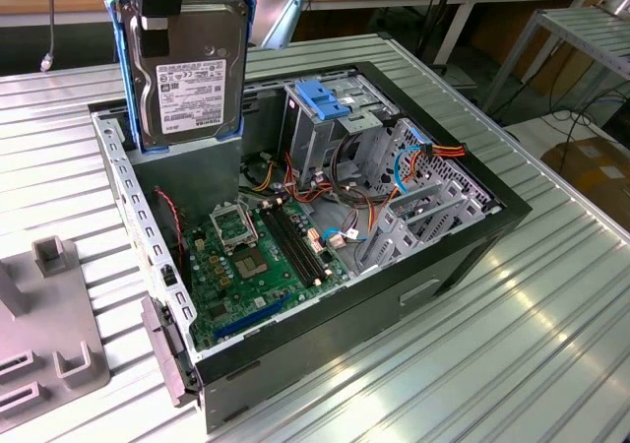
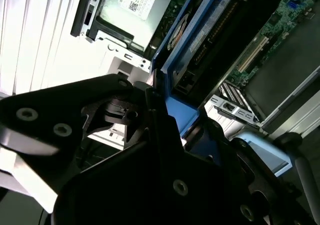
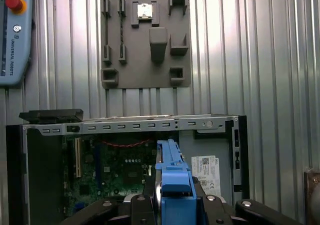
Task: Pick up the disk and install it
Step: 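Pick up the disk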
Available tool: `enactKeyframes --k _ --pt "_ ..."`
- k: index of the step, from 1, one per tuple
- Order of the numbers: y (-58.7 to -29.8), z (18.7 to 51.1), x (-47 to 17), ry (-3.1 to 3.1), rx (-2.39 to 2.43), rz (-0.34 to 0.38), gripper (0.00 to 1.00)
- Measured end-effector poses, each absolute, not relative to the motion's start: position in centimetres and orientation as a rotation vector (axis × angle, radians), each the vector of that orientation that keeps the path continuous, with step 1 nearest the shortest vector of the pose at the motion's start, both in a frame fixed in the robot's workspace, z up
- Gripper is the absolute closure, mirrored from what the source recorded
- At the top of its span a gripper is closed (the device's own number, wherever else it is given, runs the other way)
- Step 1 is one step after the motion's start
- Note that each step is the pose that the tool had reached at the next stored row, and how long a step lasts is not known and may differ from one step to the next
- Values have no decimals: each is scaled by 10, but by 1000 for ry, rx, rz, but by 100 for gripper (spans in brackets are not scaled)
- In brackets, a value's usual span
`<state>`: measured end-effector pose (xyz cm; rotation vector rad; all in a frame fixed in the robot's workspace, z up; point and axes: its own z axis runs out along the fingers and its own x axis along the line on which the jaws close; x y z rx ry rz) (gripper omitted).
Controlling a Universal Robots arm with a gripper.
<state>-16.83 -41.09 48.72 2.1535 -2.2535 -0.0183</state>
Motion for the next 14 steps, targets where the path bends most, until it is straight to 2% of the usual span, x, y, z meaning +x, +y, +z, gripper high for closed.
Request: enactKeyframes --k 14 --pt "-415 486 -129 -2254 2150 -21 63"
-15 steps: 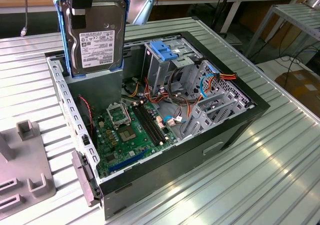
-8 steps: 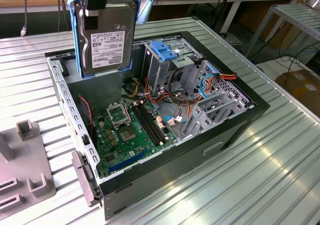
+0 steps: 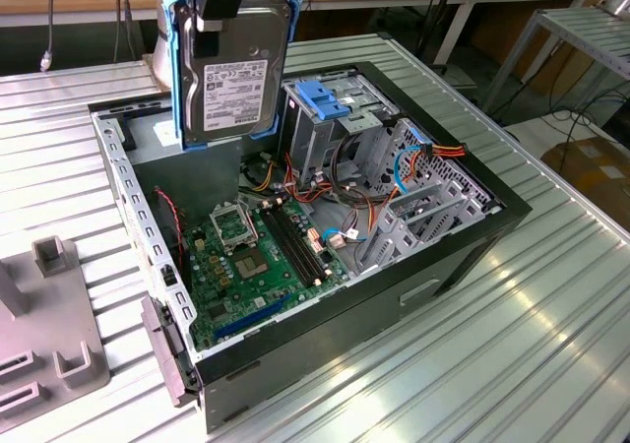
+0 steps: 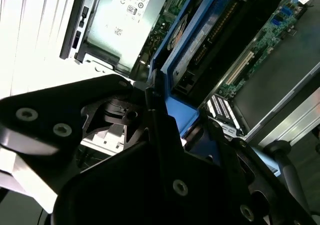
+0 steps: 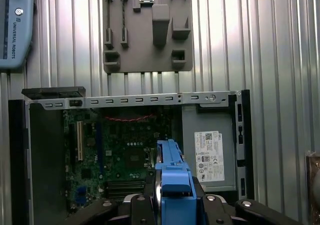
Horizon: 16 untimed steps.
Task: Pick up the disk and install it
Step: 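Pick up the disk, then insert the disk into the insertion slot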
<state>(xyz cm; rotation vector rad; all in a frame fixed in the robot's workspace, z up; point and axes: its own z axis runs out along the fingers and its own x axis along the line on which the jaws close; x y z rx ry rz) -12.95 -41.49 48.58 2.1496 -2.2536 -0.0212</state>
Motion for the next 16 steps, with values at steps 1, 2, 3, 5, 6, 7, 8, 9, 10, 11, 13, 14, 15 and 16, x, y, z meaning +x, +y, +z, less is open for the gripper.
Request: enactKeyframes --k 1,2,3,5,6,7,8,9,10,11,13,14,15,16 --pt "-415 486 -130 -2254 2150 -21 63" --pt "-415 486 -129 -2254 2149 -21 63" --pt "-415 486 -129 -2254 2150 -21 63" --pt "-415 486 -128 -2254 2150 -21 63" --pt "-415 486 -128 -2254 2150 -21 63" --pt "-415 486 -128 -2254 2150 -21 63" --pt "-415 486 -128 -2254 2150 -21 63" --pt "-415 486 -128 -2254 2150 -21 63" --pt "-415 486 -127 -2254 2150 -21 63" --pt "-415 486 -127 -2254 2150 -21 63" --pt "-415 486 -127 -2254 2150 -21 63" --pt "-415 486 -127 -2254 2150 -21 63" --pt "-415 486 -127 -2254 2150 -21 63" --pt "-415 486 -127 -2254 2150 -21 63"
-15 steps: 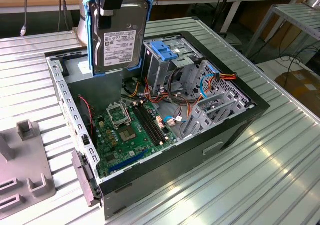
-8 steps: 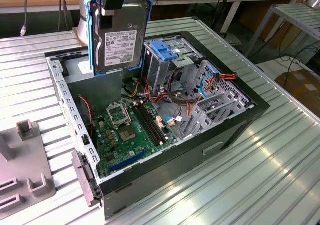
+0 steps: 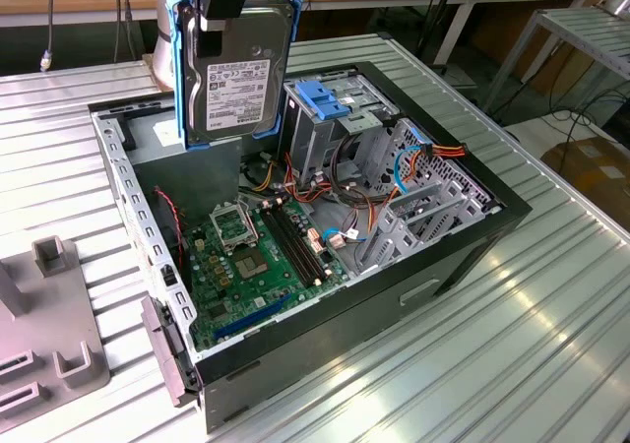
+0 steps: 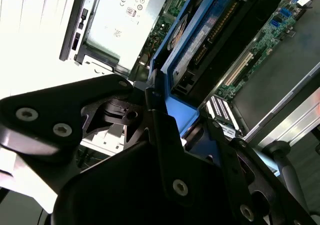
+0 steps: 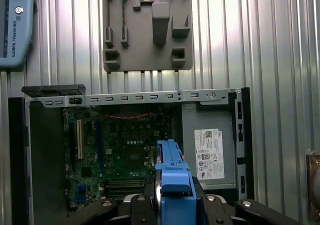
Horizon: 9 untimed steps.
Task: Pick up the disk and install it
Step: 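Insert the disk into the insertion slot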
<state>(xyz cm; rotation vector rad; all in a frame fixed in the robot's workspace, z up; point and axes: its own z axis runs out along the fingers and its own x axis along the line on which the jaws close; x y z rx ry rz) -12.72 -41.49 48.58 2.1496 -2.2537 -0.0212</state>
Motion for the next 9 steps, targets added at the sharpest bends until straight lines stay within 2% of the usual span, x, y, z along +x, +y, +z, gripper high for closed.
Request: enactKeyframes --k 9 --pt "-420 486 -127 -2254 2150 -21 63"
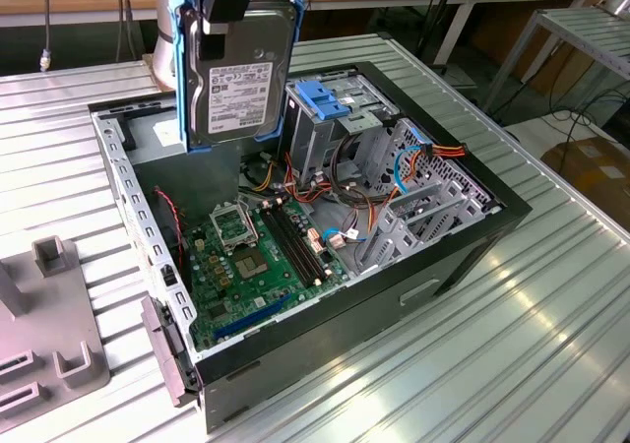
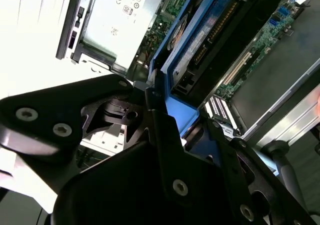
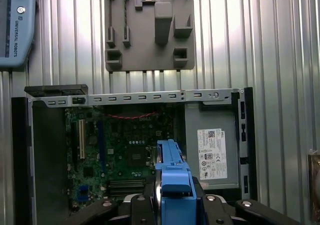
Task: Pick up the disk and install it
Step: 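Insert the disk into the insertion slot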
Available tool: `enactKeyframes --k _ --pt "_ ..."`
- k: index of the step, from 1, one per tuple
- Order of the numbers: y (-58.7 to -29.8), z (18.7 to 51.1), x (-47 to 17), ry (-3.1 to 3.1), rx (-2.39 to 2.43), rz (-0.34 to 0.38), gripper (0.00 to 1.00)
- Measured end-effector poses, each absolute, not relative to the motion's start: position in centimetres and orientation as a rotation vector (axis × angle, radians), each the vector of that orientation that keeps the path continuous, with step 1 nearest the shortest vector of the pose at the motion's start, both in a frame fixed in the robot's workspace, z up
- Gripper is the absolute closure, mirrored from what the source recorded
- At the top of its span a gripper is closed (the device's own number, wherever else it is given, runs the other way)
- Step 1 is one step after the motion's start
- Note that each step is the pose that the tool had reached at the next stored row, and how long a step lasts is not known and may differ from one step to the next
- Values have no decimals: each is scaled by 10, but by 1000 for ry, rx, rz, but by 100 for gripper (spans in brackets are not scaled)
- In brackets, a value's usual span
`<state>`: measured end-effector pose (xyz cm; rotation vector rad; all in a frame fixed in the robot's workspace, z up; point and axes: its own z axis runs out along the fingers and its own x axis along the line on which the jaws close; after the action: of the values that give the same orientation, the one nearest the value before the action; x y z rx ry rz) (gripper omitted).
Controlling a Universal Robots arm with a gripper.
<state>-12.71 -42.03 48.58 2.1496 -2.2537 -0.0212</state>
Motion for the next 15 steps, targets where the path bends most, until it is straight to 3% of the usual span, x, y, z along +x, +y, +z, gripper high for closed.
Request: enactKeyframes --k 15 --pt "-434 485 -106 -2254 2149 -22 63"
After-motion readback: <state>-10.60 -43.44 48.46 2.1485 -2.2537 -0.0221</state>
